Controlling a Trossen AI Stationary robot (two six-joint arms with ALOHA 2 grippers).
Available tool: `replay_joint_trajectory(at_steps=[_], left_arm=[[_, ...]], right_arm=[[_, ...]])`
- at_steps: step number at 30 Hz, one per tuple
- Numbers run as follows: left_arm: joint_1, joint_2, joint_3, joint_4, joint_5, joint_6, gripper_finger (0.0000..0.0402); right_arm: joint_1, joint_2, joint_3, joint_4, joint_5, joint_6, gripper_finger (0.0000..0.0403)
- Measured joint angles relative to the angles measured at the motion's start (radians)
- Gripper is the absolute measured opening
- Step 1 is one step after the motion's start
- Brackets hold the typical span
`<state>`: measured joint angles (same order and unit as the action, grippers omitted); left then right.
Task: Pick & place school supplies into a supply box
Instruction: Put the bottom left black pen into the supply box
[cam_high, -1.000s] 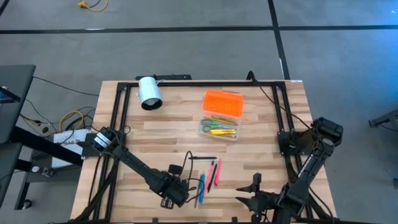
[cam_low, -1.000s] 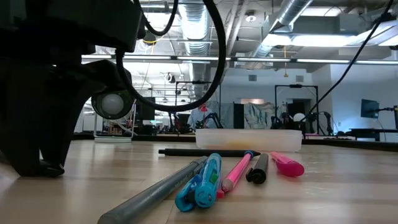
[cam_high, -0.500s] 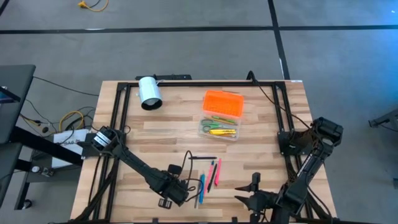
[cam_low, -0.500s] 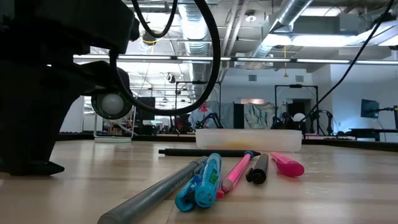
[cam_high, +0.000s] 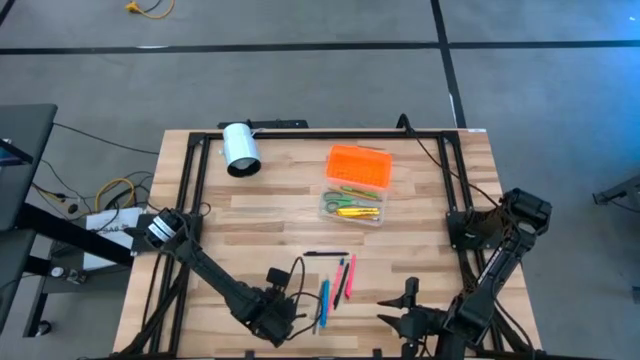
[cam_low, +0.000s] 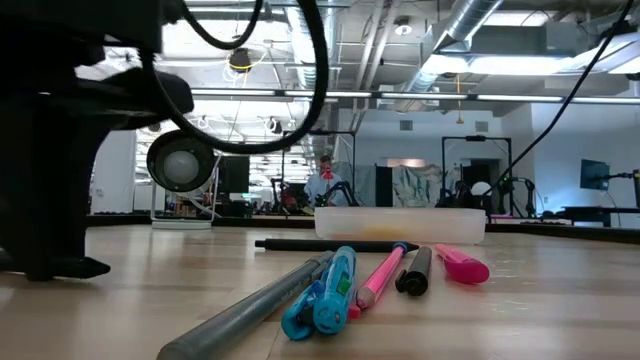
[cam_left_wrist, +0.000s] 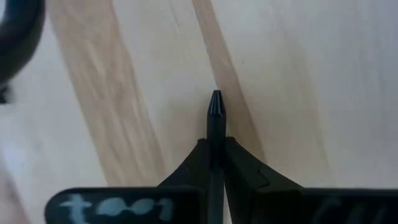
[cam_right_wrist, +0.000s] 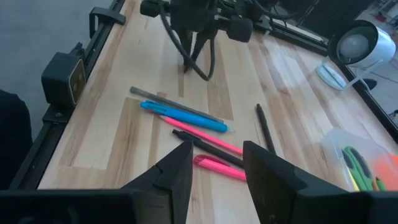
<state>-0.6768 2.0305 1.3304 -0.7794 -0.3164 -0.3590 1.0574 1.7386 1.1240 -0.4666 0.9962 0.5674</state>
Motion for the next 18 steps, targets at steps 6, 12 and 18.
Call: replay_joint_trajectory(at_steps=[6,12,18], left_arm=[[-0.044,0.010,0.013,-0.051,-0.194,-0.020,0.0007],[-0.063,0.006,0.056,-0.105,-0.297,-0.049,0.0007],[-0.061,0.004,0.061,-0.098,-0.356,-0.043,0.0007]], right_arm=[[-0.007,0.000,0.000,0.000,0.000,0.000,0.0134],[-0.026,0.000,0.000,0.000,0.000,0.000,0.0134],[-0.039,0.000,0.000,0.000,-0.003,0.000,0.0134]])
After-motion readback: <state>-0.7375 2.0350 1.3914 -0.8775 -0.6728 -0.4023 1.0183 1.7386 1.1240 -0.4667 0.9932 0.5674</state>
